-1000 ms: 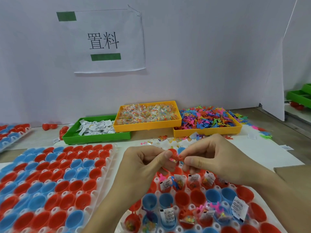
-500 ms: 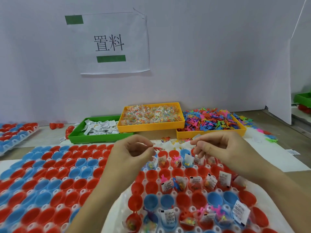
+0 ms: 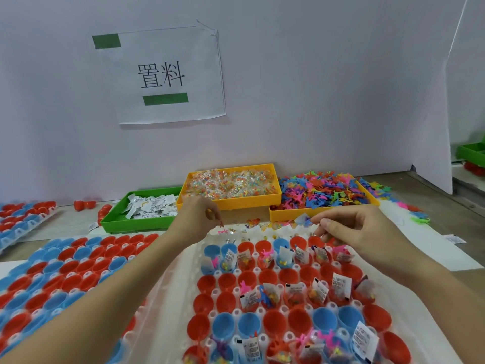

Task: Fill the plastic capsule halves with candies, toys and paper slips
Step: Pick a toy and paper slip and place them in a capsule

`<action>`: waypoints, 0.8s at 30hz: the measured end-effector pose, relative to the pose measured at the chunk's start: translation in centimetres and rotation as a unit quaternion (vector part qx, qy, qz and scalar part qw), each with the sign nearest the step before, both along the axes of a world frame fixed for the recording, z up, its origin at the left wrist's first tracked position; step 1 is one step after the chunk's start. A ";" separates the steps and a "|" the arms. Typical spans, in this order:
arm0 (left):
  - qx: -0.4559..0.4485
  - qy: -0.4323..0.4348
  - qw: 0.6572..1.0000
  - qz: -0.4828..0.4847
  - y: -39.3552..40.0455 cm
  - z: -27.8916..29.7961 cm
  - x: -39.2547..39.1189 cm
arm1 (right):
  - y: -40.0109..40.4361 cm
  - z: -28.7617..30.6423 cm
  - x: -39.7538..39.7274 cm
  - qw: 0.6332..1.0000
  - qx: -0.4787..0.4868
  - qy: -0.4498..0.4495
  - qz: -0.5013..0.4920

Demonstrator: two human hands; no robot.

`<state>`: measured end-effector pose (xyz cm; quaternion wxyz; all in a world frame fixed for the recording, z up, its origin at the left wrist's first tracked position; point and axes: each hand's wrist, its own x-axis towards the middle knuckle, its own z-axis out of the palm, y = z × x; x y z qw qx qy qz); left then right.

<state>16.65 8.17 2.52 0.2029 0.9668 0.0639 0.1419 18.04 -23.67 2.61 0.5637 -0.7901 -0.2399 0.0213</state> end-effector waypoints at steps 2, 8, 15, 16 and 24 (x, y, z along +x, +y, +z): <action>0.062 0.009 0.998 -0.025 0.3 -0.1 0.6 | -0.2 -0.1 0.1 1.000 0.001 0.001 0.002; 0.139 0.081 0.986 -0.049 1.1 -0.6 0.8 | -0.5 -0.2 0.3 1.000 0.003 -0.004 0.003; 0.038 0.058 0.998 -0.001 2.3 0.3 0.4 | -0.8 0.1 0.6 0.999 0.025 -0.031 -0.009; 0.037 0.072 0.996 -0.026 2.3 0.2 0.3 | -0.8 0.1 0.6 0.999 0.024 -0.031 -0.009; 0.116 0.153 0.974 -0.123 1.6 -0.4 2.6 | -0.6 -0.1 0.5 0.999 0.014 -0.029 -0.004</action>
